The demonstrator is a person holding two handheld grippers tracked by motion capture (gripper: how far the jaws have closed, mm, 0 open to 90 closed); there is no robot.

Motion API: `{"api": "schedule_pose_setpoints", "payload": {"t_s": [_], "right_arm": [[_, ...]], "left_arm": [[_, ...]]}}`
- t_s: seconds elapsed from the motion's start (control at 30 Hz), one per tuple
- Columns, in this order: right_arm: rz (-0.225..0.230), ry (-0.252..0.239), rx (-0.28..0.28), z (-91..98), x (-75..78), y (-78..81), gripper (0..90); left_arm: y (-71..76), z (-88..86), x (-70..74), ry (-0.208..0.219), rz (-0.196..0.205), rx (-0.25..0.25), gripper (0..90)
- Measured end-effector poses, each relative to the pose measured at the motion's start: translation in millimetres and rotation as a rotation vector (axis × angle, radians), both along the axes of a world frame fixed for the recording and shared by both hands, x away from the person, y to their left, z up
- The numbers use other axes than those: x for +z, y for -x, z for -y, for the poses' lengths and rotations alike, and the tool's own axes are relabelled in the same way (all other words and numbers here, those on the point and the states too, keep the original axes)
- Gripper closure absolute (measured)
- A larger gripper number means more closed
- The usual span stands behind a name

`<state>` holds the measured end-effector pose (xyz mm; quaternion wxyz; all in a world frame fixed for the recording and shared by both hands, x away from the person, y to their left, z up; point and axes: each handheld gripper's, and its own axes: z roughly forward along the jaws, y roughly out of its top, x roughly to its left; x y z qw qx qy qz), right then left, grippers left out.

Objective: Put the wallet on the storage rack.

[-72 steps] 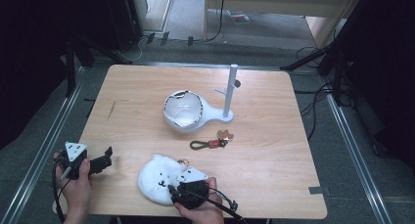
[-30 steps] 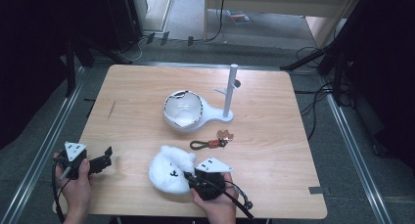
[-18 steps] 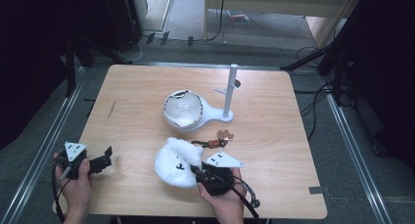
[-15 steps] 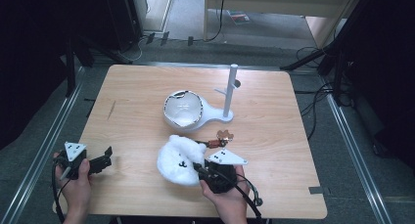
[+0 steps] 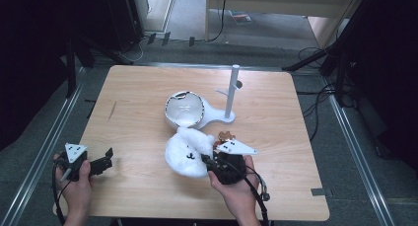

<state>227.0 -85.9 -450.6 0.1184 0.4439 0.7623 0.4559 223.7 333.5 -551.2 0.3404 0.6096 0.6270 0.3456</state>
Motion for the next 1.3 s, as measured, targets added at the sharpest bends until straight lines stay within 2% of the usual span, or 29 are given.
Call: {"api": "schedule_pose_setpoints", "payload": {"t_s": [0.27, 0.63, 0.87, 1.1, 1.3], "right_arm": [[0.009, 0.029, -0.014, 0.6, 10.1, -12.3, 75.6], [0.004, 0.041, -0.022, 0.2, 14.6, -23.5, 75.5], [-0.008, 0.046, -0.055, 5.8, 19.3, -34.6, 75.4], [0.003, 0.048, -0.081, 12.6, 28.4, -45.4, 75.4], [-0.004, 0.052, -0.098, 9.9, 34.5, -57.5, 75.4]], "left_arm": [[-0.1, -0.1, -0.1, 0.002, 0.001, 0.001, 0.4], [-0.1, -0.1, 0.0, 0.000, -0.001, 0.001, 0.4], [0.5, -0.3, 0.1, 0.006, 0.001, 0.002, 0.4], [0.1, -0.6, -0.1, 0.006, 0.000, 0.001, 0.4], [0.1, -0.6, 0.0, 0.007, 0.000, 0.001, 0.4]]}}
